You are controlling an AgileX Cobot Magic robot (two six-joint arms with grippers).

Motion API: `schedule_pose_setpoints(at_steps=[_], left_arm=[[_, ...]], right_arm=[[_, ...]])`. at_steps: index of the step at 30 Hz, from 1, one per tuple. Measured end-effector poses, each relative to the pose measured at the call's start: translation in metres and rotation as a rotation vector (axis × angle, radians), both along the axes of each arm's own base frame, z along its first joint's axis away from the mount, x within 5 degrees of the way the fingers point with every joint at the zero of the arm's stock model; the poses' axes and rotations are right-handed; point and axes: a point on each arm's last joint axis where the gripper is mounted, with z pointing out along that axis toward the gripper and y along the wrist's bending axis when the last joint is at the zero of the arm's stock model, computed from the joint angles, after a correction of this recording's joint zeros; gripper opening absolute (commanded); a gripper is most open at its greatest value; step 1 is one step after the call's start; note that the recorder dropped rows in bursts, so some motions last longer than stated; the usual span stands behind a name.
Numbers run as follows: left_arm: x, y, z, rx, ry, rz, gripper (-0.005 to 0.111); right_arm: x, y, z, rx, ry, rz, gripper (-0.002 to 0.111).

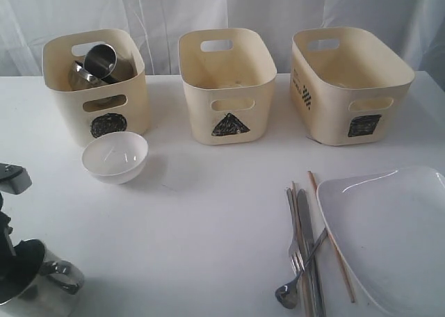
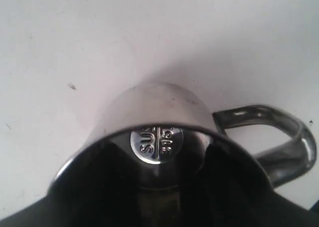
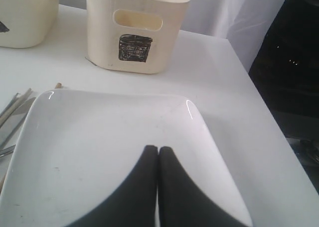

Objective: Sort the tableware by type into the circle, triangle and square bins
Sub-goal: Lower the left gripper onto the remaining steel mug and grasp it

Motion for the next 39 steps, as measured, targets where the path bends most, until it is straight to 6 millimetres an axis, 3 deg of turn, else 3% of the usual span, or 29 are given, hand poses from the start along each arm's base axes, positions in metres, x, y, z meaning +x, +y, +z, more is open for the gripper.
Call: schedule_pose_setpoints(at_steps=[15,26,31,39], left_arm=[[-0.001,-0.010,0.005,-0.134,-0.001,0.018,0.058],[0.020,-0.015,0.068,-0.179,-0.189,-0.074,0.057],[0.017,-0.002,0.058,0.008,-0.205,-0.164,0.057],[0.016,0.005,0.033,0.090,-0.191,-0.148,0.057]], right_arm=[[0.000,0.000,0.000,0.000,0.000,0.000,0.000],[0.000,0.000,0.000,0.000,0.000,0.000,0.000],[0.000,0.000,0.000,0.000,0.000,0.000,0.000],[0.000,0.000,0.000,0.000,0.000,0.000,0.000]])
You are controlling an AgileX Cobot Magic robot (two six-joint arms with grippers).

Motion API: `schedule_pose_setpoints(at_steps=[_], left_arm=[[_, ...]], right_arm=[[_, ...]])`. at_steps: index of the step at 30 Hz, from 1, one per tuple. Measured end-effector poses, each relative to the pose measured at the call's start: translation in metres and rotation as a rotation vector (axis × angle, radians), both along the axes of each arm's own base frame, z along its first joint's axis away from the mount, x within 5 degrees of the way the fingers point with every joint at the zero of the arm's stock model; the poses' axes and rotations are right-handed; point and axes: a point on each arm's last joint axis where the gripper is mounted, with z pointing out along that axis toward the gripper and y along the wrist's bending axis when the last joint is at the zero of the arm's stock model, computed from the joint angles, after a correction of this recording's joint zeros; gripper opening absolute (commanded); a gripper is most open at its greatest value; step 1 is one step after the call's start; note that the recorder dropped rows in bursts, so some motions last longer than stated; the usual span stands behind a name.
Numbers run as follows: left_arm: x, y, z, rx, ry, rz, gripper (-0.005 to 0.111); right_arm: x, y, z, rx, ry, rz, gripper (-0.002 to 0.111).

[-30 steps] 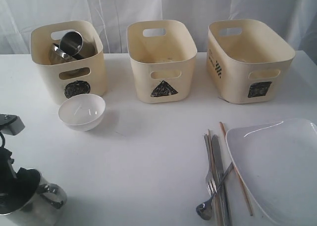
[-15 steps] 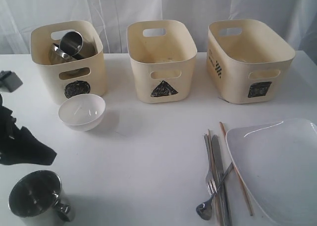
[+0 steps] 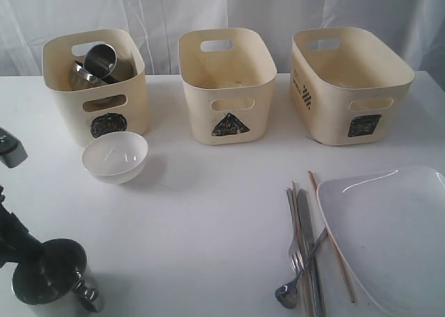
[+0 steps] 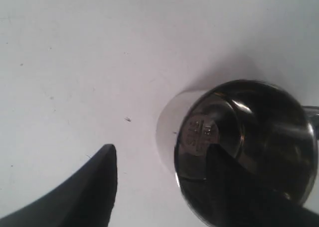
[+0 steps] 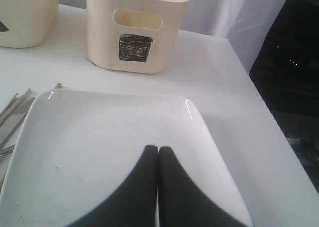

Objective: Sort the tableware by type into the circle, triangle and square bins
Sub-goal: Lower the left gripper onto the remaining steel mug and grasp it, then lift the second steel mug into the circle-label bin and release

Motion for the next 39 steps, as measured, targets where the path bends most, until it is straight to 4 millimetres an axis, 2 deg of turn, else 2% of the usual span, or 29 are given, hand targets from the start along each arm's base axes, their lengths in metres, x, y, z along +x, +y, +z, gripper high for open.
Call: schedule_pose_setpoints(at_steps=[3,5,8,10,15,18,21,23,28,31,34,36,38,39], left_arm=[[0.001,0.001,-0.009,0.006,0.014,0.018,0.057],[0.000,0.000,-0.015,-0.005,0.032,0.030,0.053],[0.001,-0.002,-0.019,-0.029,0.054,0.050,0.026],[0.002,-0.002,-0.019,-0.041,0.054,0.063,0.001],[0.006,-0.003,-0.016,-0.047,0.041,0.068,0.000],[0.015,-0.003,-0.006,-0.052,0.009,0.063,0.000],[0.026,-0.005,0.017,-0.070,-0.044,0.057,0.000],[0.034,-0.006,0.044,-0.088,-0.116,0.062,0.000],[0.043,-0.005,0.129,-0.120,-0.423,0.101,0.000],[0.044,-0.001,0.164,-0.133,-0.632,0.176,0.000],[0.053,0.006,0.183,-0.181,-0.811,0.315,0.000],[0.072,0.016,0.190,-0.242,-0.951,0.514,0.000],[0.099,0.026,0.181,-0.285,-1.019,0.738,0.000],[0.120,0.030,0.167,-0.327,-1.026,0.880,0.000]], right_arm=[[0.000,0.000,0.000,0.000,0.000,0.000,0.000],[0.000,0.000,0.000,0.000,0.000,0.000,0.000],[0.000,0.000,0.000,0.000,0.000,0.000,0.000],[0.000,0.000,0.000,0.000,0.000,0.000,0.000],[0.000,0.000,0.000,0.000,0.000,0.000,0.000],[0.000,0.000,0.000,0.000,0.000,0.000,0.000],[0.000,0.000,0.000,0.000,0.000,0.000,0.000],[0.000,0.000,0.000,0.000,0.000,0.000,0.000],[0.000,0.000,0.000,0.000,0.000,0.000,0.000],[0.000,0.000,0.000,0.000,0.000,0.000,0.000],[0.000,0.000,0.000,0.000,0.000,0.000,0.000],[0.000,0.000,0.000,0.000,0.000,0.000,0.000],[0.000,0.000,0.000,0.000,0.000,0.000,0.000],[0.000,0.000,0.000,0.000,0.000,0.000,0.000]])
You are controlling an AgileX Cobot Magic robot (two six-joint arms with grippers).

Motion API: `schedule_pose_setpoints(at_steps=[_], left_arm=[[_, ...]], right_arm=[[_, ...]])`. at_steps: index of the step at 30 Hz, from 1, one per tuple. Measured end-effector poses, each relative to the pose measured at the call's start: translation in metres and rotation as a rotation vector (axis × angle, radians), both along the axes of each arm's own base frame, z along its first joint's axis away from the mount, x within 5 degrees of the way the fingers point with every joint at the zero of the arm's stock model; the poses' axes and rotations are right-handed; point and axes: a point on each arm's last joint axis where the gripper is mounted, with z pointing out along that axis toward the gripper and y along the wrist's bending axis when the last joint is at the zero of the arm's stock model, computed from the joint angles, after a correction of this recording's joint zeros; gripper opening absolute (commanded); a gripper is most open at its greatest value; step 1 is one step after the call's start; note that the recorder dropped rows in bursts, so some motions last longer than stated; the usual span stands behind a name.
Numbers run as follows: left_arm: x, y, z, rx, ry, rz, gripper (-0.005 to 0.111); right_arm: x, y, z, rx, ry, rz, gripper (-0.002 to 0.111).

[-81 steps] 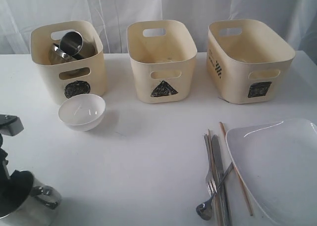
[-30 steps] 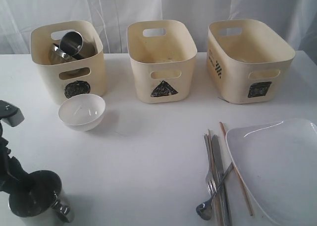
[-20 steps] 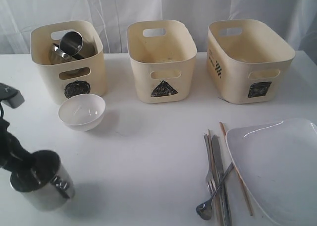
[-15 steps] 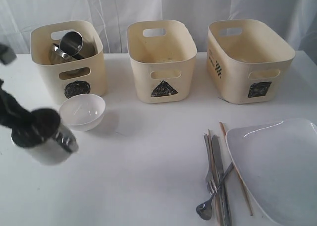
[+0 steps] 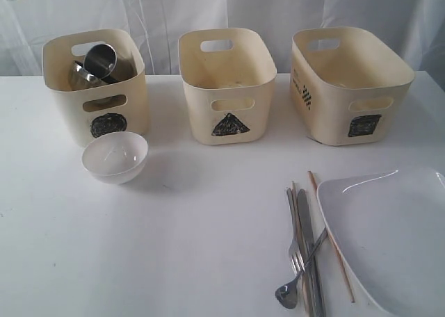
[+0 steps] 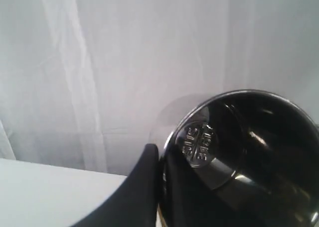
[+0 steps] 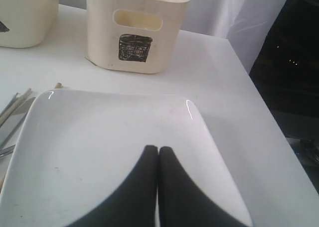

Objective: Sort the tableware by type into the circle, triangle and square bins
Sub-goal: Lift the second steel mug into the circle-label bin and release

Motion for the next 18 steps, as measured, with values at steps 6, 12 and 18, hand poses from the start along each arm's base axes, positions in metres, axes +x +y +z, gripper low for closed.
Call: schedule_pose_setpoints(at_steps=[6,12,18], left_arm=[[0.107,-0.025,-0.076,0.242,0.047,-0.169,0.001],[0.136,-0.025,-0.115,0.268,0.420,-0.170,0.042],[0.127,-0.023,-0.110,0.164,0.520,-0.129,0.047]], right_arm=[[0.000,0.000,0.000,0.000,0.000,0.000,0.000],[0.000,0.000,0.000,0.000,0.000,0.000,0.000],[0.000,0.000,0.000,0.000,0.000,0.000,0.000]])
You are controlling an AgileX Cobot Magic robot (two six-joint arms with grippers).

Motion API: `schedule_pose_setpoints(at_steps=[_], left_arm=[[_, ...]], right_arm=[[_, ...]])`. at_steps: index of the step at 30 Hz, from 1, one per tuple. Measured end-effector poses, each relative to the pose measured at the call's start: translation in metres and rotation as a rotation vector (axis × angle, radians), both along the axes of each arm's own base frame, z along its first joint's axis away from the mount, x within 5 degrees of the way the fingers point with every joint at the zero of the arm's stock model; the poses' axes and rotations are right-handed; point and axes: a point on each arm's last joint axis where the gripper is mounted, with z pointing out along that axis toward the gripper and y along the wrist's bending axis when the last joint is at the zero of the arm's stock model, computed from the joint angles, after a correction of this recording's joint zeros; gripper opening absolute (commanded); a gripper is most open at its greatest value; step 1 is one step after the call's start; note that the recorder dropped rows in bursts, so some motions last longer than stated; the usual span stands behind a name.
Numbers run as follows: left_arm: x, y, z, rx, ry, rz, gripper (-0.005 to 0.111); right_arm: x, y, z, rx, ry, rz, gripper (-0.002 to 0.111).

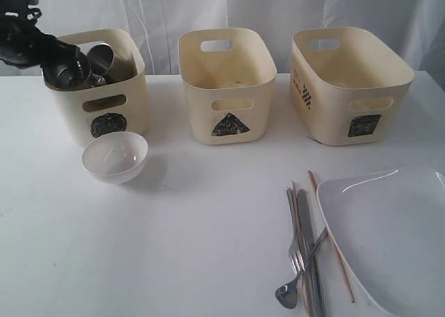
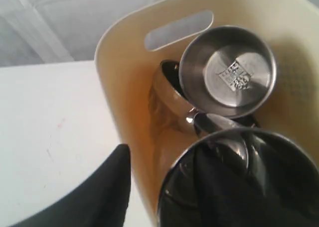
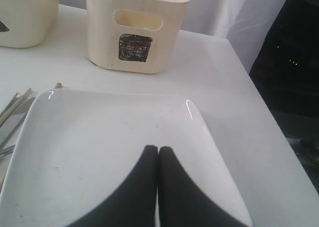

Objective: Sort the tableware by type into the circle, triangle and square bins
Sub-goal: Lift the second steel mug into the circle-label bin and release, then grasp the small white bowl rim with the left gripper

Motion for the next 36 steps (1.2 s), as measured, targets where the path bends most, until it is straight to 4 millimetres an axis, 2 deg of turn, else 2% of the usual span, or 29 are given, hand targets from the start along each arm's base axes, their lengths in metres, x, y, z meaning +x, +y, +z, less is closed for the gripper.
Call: schedule_pose_setpoints(at_steps=[3,5,8,10,13,15,18,22,26,27,29,34,36], left_arm=[[-0.013,0.002,0.017,-0.004,0.039,0.020,0.047],[-0.026,0.004,0.037,-0.006,0.044,0.031,0.047],[-0.054,0.007,0.072,-0.017,0.071,0.054,0.047],[-0.080,0.008,0.090,-0.050,0.152,0.075,0.047],[-0.117,0.007,0.102,-0.086,0.347,0.070,0.047],[-0.134,0.004,0.100,-0.086,0.461,0.015,0.047],[-0.146,-0.004,0.082,-0.095,0.597,-0.112,0.047],[-0.144,-0.017,0.046,-0.165,0.652,-0.244,0.047],[-0.132,-0.019,0.004,-0.186,0.622,-0.239,0.047],[-0.125,-0.019,-0.015,-0.198,0.609,-0.216,0.047],[-0.113,-0.022,-0.038,-0.258,0.583,-0.180,0.047],[-0.091,-0.030,-0.075,-0.405,0.559,-0.132,0.046],[-0.087,-0.032,-0.092,-0.414,0.578,-0.149,0.034]], right_arm=[[0.000,0.000,0.000,0.000,0.000,0.000,0.000],[0.000,0.000,0.000,0.000,0.000,0.000,0.000],[0.000,0.000,0.000,0.000,0.000,0.000,0.000],[0.000,0.000,0.000,0.000,0.000,0.000,0.000],[0.000,0.000,0.000,0.000,0.000,0.000,0.000],[0.000,0.000,0.000,0.000,0.000,0.000,0.000],[0.000,0.000,0.000,0.000,0.000,0.000,0.000],[0.000,0.000,0.000,0.000,0.000,0.000,0.000],[0.000,0.000,0.000,0.000,0.000,0.000,0.000],[0.000,0.000,0.000,0.000,0.000,0.000,0.000],[0.000,0.000,0.000,0.000,0.000,0.000,0.000],[0.000,0.000,0.000,0.000,0.000,0.000,0.000],[0.000,0.000,0.000,0.000,0.000,0.000,0.000]])
